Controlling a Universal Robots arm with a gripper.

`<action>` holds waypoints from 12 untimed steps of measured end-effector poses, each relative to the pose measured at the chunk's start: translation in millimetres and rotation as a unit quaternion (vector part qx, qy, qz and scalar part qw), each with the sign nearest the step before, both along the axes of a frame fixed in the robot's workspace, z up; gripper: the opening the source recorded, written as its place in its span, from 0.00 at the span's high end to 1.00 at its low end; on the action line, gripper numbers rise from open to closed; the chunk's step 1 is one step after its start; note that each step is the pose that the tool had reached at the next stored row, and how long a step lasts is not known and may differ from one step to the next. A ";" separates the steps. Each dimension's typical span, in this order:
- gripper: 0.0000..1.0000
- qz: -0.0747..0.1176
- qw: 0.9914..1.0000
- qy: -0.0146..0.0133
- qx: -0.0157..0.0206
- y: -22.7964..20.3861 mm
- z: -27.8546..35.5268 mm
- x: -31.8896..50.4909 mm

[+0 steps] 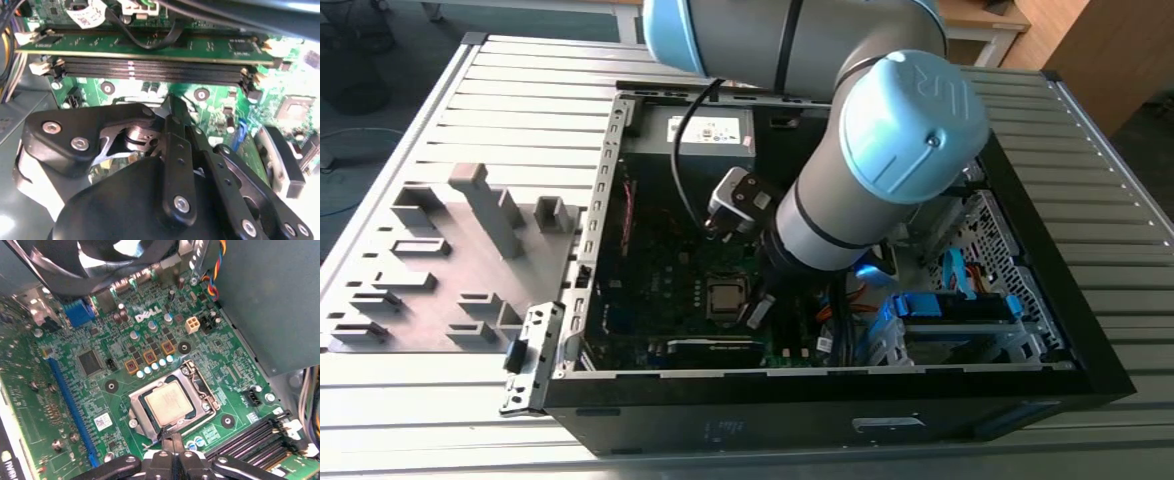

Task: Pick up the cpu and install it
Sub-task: 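Install the first cpu locking lever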

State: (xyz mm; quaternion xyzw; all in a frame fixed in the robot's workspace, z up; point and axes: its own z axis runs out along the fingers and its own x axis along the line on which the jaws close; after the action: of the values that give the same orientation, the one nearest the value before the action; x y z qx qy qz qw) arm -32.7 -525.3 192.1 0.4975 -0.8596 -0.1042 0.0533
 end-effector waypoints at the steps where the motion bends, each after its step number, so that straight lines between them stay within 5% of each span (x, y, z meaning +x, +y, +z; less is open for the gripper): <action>1: 0.89 0.000 1.000 0.000 0.000 0.0 2.3 0.0; 8: 0.89 0.000 1.000 0.000 0.000 0.0 21.3 0.0; 12: 0.89 0.000 1.000 0.000 0.000 0.0 22.2 0.0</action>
State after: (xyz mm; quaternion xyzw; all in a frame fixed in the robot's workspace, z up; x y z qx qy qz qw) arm -32.7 -525.3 214.3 0.4975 -0.8596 -0.1039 0.0529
